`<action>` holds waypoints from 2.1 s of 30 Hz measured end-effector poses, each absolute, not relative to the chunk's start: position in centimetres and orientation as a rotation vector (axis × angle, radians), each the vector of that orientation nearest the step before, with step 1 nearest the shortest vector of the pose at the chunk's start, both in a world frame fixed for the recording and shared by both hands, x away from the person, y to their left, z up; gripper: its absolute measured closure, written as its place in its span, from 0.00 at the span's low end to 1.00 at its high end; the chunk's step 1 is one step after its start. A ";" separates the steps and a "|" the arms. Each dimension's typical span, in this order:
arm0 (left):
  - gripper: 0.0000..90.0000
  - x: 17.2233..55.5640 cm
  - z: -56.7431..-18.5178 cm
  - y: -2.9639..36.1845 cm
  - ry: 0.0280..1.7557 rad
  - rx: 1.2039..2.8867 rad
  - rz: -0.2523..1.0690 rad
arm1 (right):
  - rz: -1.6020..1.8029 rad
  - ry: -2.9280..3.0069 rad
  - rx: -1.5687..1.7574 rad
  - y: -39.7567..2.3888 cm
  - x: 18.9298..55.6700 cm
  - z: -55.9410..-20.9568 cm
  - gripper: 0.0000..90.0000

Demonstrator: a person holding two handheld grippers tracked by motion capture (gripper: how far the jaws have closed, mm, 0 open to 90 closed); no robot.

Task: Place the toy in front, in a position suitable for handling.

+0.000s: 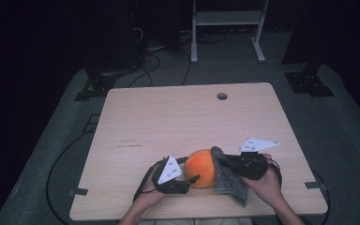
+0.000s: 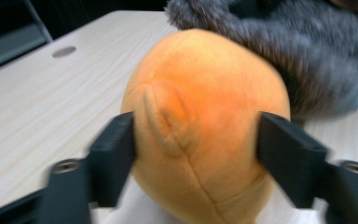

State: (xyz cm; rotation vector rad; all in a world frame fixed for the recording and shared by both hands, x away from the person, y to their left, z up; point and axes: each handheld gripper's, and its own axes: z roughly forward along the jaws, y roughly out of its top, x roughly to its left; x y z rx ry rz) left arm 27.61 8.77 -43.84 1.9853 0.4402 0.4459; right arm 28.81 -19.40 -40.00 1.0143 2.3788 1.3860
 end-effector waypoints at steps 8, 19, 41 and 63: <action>0.24 27.9 -43.2 7.7 0.538 2.003 0.405 | 1.370 2.404 0.865 -17.9 27.5 -39.7 0.87; 0.45 27.2 -43.5 7.4 0.422 1.946 0.629 | 1.421 2.311 0.855 -17.5 27.7 -39.5 0.88; 0.10 29.1 -42.8 9.8 0.648 1.995 0.359 | 1.434 2.431 0.933 -17.9 28.3 -40.8 0.88; 0.36 27.1 -43.8 7.4 0.375 1.952 0.594 | 1.446 2.328 0.808 -16.6 27.2 -39.3 0.87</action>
